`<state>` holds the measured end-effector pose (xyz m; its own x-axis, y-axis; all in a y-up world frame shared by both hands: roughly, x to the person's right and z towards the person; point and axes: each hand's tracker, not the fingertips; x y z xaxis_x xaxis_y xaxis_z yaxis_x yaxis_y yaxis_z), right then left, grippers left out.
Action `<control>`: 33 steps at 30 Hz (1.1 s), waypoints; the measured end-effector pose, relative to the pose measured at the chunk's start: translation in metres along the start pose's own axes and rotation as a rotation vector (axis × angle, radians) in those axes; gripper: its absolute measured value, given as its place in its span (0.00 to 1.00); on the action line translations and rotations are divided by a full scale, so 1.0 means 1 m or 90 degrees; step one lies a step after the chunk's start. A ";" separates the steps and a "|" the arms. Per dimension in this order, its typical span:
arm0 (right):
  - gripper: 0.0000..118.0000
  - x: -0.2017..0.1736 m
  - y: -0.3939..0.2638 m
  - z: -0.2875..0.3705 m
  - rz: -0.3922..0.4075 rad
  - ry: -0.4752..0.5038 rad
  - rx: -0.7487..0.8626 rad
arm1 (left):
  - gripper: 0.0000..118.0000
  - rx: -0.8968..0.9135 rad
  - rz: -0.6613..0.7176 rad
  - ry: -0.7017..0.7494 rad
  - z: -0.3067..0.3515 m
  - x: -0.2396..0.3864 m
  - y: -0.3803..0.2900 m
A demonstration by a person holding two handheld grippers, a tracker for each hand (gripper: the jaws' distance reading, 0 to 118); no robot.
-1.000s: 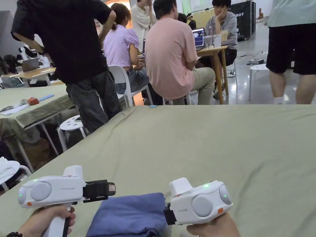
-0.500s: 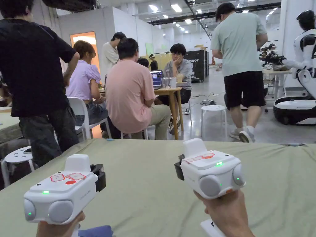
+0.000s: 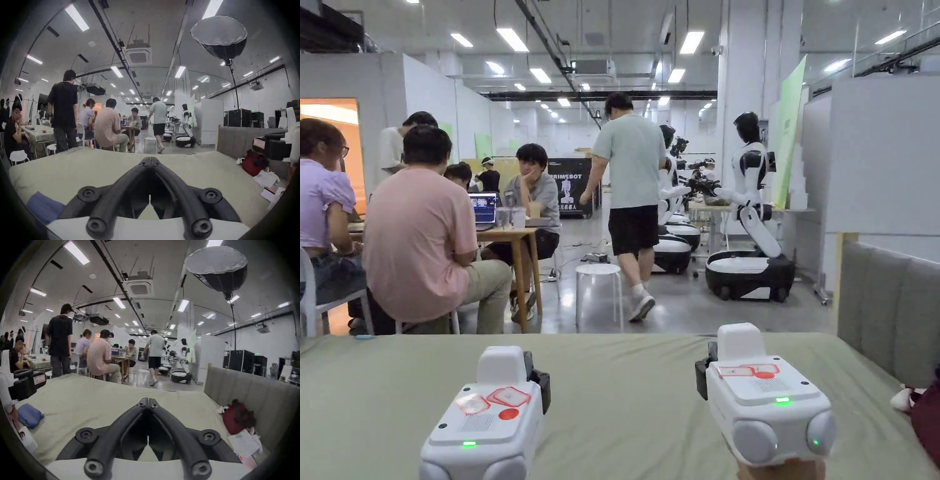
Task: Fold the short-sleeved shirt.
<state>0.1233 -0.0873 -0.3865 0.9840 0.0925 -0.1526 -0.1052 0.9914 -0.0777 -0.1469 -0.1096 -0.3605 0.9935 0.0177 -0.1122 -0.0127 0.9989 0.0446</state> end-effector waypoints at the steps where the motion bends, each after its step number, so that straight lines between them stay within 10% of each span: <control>1: 0.00 0.010 -0.007 0.004 -0.004 -0.007 -0.002 | 0.00 -0.018 -0.002 -0.022 -0.001 0.005 -0.003; 10: 0.00 0.042 -0.032 0.010 -0.019 -0.036 -0.007 | 0.07 -0.041 -0.011 -0.007 -0.002 0.024 -0.017; 12: 0.10 0.038 -0.033 0.007 -0.008 -0.031 -0.019 | 0.49 -0.043 -0.014 -0.008 -0.002 0.025 -0.018; 14: 0.50 0.034 -0.039 0.003 -0.004 -0.035 -0.018 | 1.00 -0.054 -0.019 -0.011 -0.005 0.024 -0.020; 17: 1.00 0.032 -0.047 -0.005 0.003 -0.039 -0.026 | 1.00 -0.042 -0.036 -0.012 -0.001 0.025 -0.024; 33: 1.00 0.049 -0.050 -0.002 -0.006 -0.061 -0.004 | 1.00 -0.053 -0.051 0.023 0.000 -0.002 -0.040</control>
<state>0.1770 -0.1330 -0.3916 0.9941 0.0923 -0.0575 -0.0970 0.9916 -0.0855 -0.1478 -0.1491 -0.3617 0.9870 -0.0630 -0.1479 0.0564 0.9972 -0.0487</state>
